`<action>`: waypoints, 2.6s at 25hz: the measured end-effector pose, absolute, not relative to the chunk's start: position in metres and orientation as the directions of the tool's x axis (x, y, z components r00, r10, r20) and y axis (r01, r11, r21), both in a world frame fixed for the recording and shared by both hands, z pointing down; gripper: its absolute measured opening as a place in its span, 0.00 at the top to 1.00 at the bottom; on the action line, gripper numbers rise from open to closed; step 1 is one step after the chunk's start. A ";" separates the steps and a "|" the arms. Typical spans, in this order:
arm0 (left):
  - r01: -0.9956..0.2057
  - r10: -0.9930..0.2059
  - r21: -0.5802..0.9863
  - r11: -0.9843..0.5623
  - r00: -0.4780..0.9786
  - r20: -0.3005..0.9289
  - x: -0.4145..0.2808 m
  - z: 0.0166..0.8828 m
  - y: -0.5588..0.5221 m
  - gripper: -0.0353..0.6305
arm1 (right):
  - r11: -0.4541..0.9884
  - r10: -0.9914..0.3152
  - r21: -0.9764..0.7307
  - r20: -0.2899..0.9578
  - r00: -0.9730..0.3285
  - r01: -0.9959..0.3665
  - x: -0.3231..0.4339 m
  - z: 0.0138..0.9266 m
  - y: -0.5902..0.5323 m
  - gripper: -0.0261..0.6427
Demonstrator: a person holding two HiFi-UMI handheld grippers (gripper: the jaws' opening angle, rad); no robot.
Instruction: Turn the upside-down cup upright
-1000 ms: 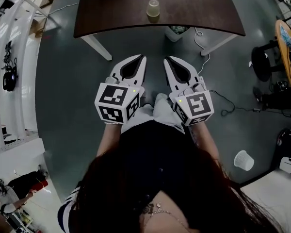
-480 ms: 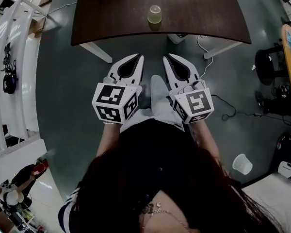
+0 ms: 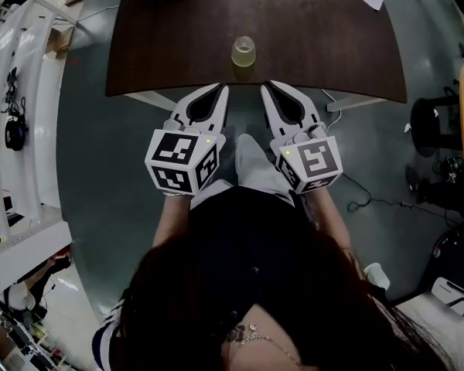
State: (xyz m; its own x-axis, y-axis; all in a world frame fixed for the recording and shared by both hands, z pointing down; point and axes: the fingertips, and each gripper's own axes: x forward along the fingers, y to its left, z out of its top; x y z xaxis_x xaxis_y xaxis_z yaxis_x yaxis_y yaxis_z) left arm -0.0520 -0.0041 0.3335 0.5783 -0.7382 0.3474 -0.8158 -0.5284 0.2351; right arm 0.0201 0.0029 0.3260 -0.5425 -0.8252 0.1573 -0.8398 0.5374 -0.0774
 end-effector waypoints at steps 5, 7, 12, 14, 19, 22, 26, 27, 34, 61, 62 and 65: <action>-0.831 -0.754 0.237 -0.504 0.557 0.348 -0.034 0.330 -0.048 0.94 | 0.564 -0.805 -0.091 0.161 -0.571 -0.821 0.036 0.328 -0.042 0.93; -0.836 -0.757 0.236 -0.496 0.549 0.355 -0.030 0.331 -0.059 0.94 | 0.570 -0.799 -0.098 0.166 -0.579 -0.815 0.040 0.330 -0.054 0.93; -0.844 -0.759 0.241 -0.478 0.536 0.370 -0.031 0.334 -0.077 0.94 | 0.569 -0.799 -0.104 0.164 -0.578 -0.816 0.045 0.334 -0.076 0.93; -0.847 -0.762 0.244 -0.473 0.532 0.369 -0.034 0.334 -0.084 0.94 | 0.563 -0.804 -0.099 0.163 -0.572 -0.820 0.044 0.335 -0.084 0.93; -0.844 -0.753 0.252 -0.473 0.536 0.382 -0.043 0.339 -0.102 0.94 | 0.548 -0.812 -0.108 0.167 -0.559 -0.829 0.042 0.338 -0.100 0.93; -0.839 -0.741 0.264 -0.475 0.543 0.394 -0.048 0.343 -0.112 0.94 | 0.538 -0.814 -0.112 0.186 -0.550 -0.835 0.039 0.343 -0.111 0.93; -0.830 -0.726 0.277 -0.484 0.558 0.401 -0.048 0.350 -0.124 0.94 | 0.536 -0.810 -0.114 0.209 -0.548 -0.836 0.037 0.354 -0.122 0.93; -0.827 -0.723 0.280 -0.487 0.562 0.402 -0.047 0.353 -0.126 0.94 | 0.537 -0.808 -0.113 0.217 -0.548 -0.836 0.037 0.357 -0.123 0.93; -0.824 -0.708 0.305 -0.477 0.566 0.423 -0.053 0.374 -0.138 0.94 | 0.557 -0.779 -0.125 0.264 -0.569 -0.821 0.028 0.384 -0.129 0.92; -0.835 -0.667 0.337 -0.435 0.550 0.502 -0.072 0.432 -0.157 0.94 | 0.537 -0.705 -0.151 0.460 -0.539 -0.830 0.015 0.495 -0.149 0.51; -0.834 -0.665 0.339 -0.435 0.551 0.504 -0.072 0.433 -0.158 0.94 | 0.537 -0.702 -0.150 0.467 -0.538 -0.830 0.015 0.498 -0.150 0.50; -0.832 -0.659 0.343 -0.435 0.554 0.508 -0.070 0.437 -0.164 0.94 | 0.544 -0.687 -0.138 0.494 -0.533 -0.828 0.015 0.508 -0.153 0.46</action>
